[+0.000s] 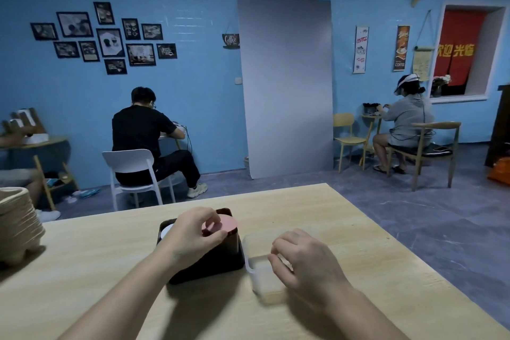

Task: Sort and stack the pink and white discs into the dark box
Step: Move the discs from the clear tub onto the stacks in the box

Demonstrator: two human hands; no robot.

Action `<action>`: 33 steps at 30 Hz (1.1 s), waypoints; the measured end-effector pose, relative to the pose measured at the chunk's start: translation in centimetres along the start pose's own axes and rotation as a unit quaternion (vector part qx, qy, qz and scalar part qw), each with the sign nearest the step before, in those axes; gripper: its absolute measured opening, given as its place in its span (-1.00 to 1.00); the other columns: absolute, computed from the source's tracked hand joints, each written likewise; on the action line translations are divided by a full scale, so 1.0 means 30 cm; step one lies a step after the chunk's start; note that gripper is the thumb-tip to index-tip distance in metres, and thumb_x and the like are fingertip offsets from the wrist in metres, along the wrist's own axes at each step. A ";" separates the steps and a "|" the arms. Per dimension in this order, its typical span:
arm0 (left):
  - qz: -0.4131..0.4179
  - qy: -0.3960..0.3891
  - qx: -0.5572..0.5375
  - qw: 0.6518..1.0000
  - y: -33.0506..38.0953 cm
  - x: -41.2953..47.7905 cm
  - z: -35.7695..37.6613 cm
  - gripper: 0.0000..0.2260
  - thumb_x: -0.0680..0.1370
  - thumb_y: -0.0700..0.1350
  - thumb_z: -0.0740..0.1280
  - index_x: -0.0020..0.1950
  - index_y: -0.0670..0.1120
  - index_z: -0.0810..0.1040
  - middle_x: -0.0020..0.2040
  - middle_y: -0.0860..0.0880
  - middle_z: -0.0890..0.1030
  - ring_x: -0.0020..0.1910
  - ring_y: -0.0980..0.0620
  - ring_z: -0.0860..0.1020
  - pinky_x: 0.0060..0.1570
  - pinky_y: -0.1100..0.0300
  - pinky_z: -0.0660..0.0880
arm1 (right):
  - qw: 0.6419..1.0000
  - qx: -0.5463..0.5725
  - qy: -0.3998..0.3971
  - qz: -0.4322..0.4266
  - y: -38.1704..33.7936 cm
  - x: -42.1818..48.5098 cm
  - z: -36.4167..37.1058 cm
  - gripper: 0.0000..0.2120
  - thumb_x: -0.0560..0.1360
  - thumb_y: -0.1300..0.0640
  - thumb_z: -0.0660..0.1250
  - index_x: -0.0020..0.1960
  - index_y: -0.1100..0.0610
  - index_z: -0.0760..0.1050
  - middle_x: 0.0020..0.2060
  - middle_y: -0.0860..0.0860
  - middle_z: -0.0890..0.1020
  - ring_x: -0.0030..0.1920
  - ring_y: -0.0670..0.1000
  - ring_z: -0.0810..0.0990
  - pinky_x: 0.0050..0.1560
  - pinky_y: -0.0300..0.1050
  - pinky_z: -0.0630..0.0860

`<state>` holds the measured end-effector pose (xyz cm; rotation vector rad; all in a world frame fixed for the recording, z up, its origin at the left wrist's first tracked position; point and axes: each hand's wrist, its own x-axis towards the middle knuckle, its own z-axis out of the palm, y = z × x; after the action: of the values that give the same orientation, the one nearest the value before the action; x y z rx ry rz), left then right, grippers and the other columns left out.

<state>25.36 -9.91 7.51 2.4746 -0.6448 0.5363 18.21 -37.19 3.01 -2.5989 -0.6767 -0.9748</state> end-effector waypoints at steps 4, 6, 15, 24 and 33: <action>-0.013 0.009 0.016 1.000 -0.026 -0.001 0.005 -0.84 0.51 0.08 0.42 -0.17 0.05 0.52 -0.19 0.13 0.57 -0.14 0.13 0.52 -0.15 0.20 0.45 | 1.000 -0.005 0.015 0.023 0.000 -0.010 0.011 -0.77 0.56 -0.10 0.22 -0.20 -0.03 0.50 -0.24 -0.17 0.58 -0.16 -0.07 0.50 -0.27 -0.12 0.49; -0.033 0.012 0.024 0.999 -0.027 0.006 0.010 -0.86 0.53 0.07 0.43 -0.14 0.05 0.55 -0.17 0.13 0.58 -0.12 0.13 0.52 -0.13 0.19 0.47 | 0.999 -0.003 0.028 0.033 -0.001 -0.017 0.007 -0.76 0.56 -0.10 0.23 -0.22 -0.03 0.49 -0.26 -0.16 0.57 -0.19 -0.08 0.49 -0.30 -0.15 0.46; -0.128 -0.031 0.096 0.987 -0.025 0.052 0.024 -0.95 0.54 0.08 0.38 -0.06 0.16 0.63 -0.05 0.18 0.56 0.01 0.09 0.53 0.03 0.09 0.55 | 0.999 0.023 0.021 0.039 0.011 -0.043 0.017 -0.71 0.58 -0.10 0.22 -0.24 0.01 0.48 -0.28 -0.15 0.54 -0.19 -0.06 0.47 -0.28 -0.12 0.45; -0.131 -0.031 0.131 0.982 -0.026 0.044 0.029 -0.88 0.58 0.06 0.31 -0.01 0.21 0.65 0.00 0.16 0.56 0.11 0.03 0.51 0.09 0.04 0.50 | 0.998 0.045 0.022 0.037 0.014 -0.055 0.011 -0.75 0.58 -0.09 0.26 -0.23 -0.01 0.46 -0.27 -0.18 0.52 -0.18 -0.09 0.45 -0.23 -0.15 0.44; -0.116 -0.015 0.163 0.980 -0.021 0.020 0.024 -0.77 0.65 0.14 0.22 0.22 0.19 0.61 0.21 0.19 0.59 0.26 0.04 0.47 0.20 0.01 0.36 | 0.999 0.023 0.008 0.028 0.006 -0.055 0.003 -0.76 0.57 -0.11 0.24 -0.20 -0.03 0.50 -0.25 -0.18 0.55 -0.18 -0.09 0.46 -0.20 -0.20 0.42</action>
<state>26.37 -10.05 7.00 2.8212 -0.2870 0.5506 17.24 -37.85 1.81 -2.5524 -0.6133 -0.9504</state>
